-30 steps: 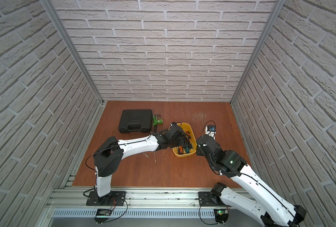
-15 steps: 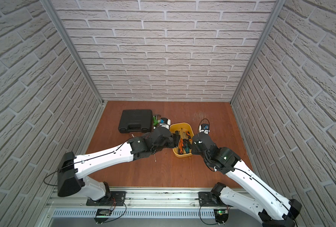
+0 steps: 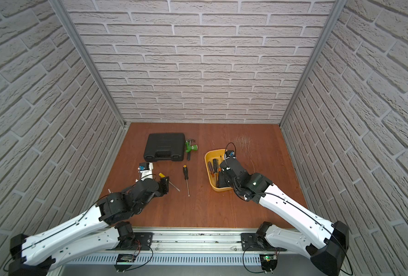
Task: Put the screwdriver on the desktop into the storage box
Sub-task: Pick up the screwdriver from the center of the board.
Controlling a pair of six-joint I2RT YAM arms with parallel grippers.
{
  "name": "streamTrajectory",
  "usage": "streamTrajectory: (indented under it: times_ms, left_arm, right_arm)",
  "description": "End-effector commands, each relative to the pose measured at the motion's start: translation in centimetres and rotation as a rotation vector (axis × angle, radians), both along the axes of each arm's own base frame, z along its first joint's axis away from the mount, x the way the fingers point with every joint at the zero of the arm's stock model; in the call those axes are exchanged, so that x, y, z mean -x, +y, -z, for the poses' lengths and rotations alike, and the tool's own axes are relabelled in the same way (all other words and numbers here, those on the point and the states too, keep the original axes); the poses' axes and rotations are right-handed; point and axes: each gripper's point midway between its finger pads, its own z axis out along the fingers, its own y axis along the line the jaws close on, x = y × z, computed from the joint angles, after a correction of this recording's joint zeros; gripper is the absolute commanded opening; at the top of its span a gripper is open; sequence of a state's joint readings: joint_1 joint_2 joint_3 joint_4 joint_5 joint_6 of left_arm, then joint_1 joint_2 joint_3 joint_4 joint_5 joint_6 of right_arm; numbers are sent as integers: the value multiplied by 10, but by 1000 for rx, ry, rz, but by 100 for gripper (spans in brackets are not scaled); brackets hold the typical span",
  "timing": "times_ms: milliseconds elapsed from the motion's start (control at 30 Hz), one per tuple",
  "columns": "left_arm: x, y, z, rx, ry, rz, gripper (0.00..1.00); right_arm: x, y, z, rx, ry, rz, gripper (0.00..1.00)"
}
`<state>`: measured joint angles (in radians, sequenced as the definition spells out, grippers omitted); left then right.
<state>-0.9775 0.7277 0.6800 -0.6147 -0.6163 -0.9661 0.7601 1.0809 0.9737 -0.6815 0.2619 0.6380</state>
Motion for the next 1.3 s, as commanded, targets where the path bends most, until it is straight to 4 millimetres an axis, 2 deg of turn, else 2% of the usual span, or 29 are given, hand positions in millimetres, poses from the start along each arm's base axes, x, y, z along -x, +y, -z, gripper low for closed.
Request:
streamTrajectory:
  times_ms: [0,267,500,667,800,1067,1267]
  left_arm:
    - [7,26,18,-33,40,-64,80]
    - [8,37,51,-39,147,-99,81]
    - [8,39,62,-35,191,-121,81]
    - [8,37,73,-15,231,-133,81]
    - [9,38,72,-20,237,-133,80]
    - [10,43,71,-19,242,-142,81]
    - [11,44,75,-20,250,-146,87]
  right_arm:
    - [-5,29,-12,-65,-52,-45,37]
    - [-11,67,-14,-47,-46,-101,42]
    - [-9,81,0,-59,-50,-114,44]
    - [-16,92,-3,-33,-44,-140,44]
    - [-19,103,0,-41,-31,-156,44]
    - [-10,125,22,-44,15,-190,44]
    - [-4,136,30,-22,29,-212,44]
